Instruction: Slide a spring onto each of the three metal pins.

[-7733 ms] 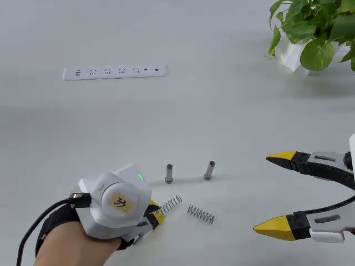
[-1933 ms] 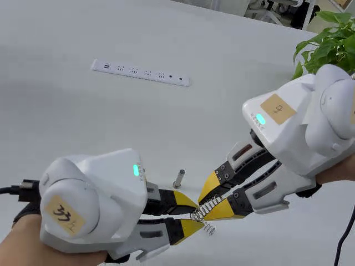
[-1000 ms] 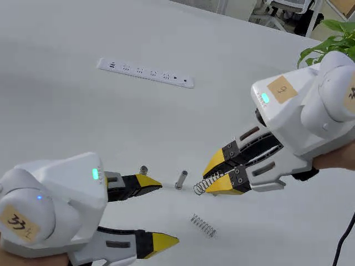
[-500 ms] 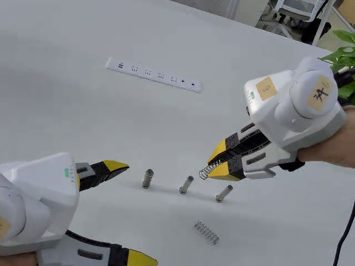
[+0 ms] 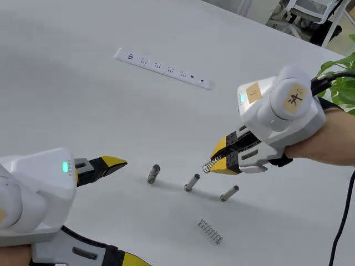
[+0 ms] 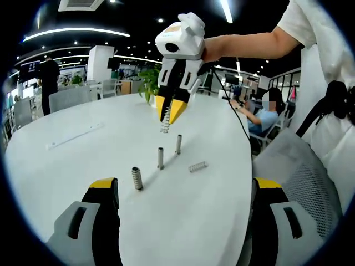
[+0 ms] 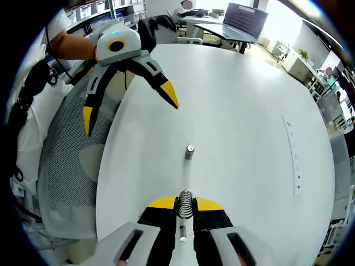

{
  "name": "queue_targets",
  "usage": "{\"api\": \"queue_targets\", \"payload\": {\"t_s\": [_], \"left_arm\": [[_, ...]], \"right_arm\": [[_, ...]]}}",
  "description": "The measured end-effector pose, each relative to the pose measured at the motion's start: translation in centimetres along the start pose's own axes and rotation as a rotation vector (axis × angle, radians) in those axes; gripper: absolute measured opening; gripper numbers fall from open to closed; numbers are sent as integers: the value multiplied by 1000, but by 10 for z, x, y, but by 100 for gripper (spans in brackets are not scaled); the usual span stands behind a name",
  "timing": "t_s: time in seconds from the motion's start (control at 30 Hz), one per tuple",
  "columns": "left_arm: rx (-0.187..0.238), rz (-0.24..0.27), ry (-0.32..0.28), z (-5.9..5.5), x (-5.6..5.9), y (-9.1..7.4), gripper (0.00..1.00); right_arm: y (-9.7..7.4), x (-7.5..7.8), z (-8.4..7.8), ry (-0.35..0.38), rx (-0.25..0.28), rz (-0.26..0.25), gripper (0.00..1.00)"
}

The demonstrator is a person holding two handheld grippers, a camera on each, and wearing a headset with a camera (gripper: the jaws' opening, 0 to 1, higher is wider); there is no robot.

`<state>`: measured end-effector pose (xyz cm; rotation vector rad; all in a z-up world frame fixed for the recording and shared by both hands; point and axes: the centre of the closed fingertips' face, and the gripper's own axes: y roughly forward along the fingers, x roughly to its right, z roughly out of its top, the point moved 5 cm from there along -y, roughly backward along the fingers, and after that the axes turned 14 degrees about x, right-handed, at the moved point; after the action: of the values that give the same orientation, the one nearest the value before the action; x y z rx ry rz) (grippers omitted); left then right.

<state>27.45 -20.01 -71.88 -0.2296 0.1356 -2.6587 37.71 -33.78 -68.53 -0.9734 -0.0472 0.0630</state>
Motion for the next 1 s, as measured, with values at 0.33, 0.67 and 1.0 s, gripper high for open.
{"api": "queue_targets", "payload": {"t_s": [0.33, 0.67, 1.0], "left_arm": [[17, 7, -4, -1, -3, -2, 99], [25, 11, -17, -3, -2, -2, 99], [28, 11, -26, -4, -2, -1, 99]], "right_arm": [[15, 5, -7, -12, -47, 21, 6], [24, 6, -14, -19, -80, 40, 6], [28, 5, -18, -23, -95, 52, 6]]}}
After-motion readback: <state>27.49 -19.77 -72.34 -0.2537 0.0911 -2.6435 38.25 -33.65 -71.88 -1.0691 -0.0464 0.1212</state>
